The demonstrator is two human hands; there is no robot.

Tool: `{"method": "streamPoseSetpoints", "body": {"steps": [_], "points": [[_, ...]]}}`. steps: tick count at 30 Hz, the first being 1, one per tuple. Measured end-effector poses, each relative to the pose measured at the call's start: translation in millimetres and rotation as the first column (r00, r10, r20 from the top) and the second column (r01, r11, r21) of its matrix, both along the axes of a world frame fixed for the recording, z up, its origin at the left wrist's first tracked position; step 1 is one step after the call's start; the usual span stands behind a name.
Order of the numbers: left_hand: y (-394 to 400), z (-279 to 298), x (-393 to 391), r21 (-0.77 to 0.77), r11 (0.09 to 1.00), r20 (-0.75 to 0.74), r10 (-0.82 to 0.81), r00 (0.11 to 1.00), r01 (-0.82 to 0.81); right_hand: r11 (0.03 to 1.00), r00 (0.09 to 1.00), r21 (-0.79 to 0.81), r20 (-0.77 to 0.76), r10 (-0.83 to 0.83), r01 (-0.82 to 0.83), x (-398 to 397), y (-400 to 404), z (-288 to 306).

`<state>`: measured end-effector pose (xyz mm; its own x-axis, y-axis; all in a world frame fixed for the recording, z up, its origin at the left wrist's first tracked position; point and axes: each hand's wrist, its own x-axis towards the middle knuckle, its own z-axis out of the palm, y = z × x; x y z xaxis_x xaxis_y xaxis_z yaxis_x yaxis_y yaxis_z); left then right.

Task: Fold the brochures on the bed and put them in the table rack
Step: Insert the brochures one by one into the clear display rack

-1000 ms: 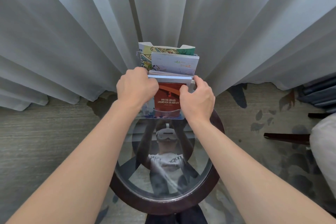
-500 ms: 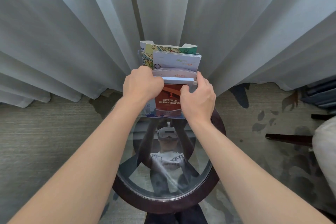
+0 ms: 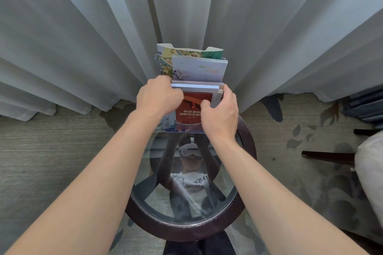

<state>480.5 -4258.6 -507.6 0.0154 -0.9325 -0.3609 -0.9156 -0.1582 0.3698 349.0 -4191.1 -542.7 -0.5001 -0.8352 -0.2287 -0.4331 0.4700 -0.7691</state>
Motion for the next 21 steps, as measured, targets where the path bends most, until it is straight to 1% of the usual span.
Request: {"method": "streamPoseSetpoints", "body": {"steps": [2, 3, 4, 8, 10, 12, 14, 16, 18, 21], "points": [[1.8, 1.2, -3.0, -0.064, 0.994, 0.145, -0.081, 0.986, 0.091, 1.000, 1.000, 0.005, 0.009, -0.006, 0.006, 1.0, 1.3, -1.5], [2.6, 1.2, -4.2, -0.083, 0.990, 0.175, -0.095, 0.980, 0.110, 1.000, 1.000, 0.005, 0.017, -0.007, 0.007, 1.6, 2.0, -2.2], [3.2, 1.1, -5.3, -0.086, 0.990, 0.172, -0.097, 0.980, 0.113, 1.000, 1.000, 0.003, 0.028, -0.006, 0.006, 2.1, 2.7, -2.8], [2.4, -0.9, -6.7, -0.021, 0.999, 0.026, -0.030, 0.999, 0.031, 1.000, 0.998, -0.010, 0.063, 0.006, -0.005, 2.1, 4.2, -5.4], [2.5, -3.2, -6.6, -0.001, 0.999, -0.095, 0.042, 0.995, -0.043, 1.000, 0.997, -0.001, 0.074, -0.004, 0.004, 2.6, 4.5, -6.5], [7.7, -5.5, -5.0, 0.023, 0.981, -0.260, 0.192, 0.946, -0.193, 0.999, 0.995, 0.026, 0.092, -0.032, 0.029, 3.2, 5.9, -8.8], [17.6, -9.5, -4.2, 0.042, 0.941, -0.378, 0.327, 0.866, -0.337, 0.998, 0.995, 0.052, 0.095, -0.039, 0.034, 3.0, 9.3, -12.2], [29.2, -15.0, -6.4, 0.045, 0.899, -0.433, 0.409, 0.803, -0.435, 0.998, 0.994, 0.066, 0.101, -0.027, 0.020, 2.8, 13.2, -14.6], [36.8, -19.7, -10.0, 0.039, 0.878, -0.474, 0.437, 0.764, -0.478, 0.998, 0.994, 0.055, 0.107, -0.021, 0.016, 2.8, 15.2, -16.0], [38.7, -22.9, -13.3, 0.028, 0.893, -0.487, 0.405, 0.774, -0.449, 1.000, 0.997, 0.007, 0.075, -0.016, 0.015, 2.5, 14.6, -15.7]]}}
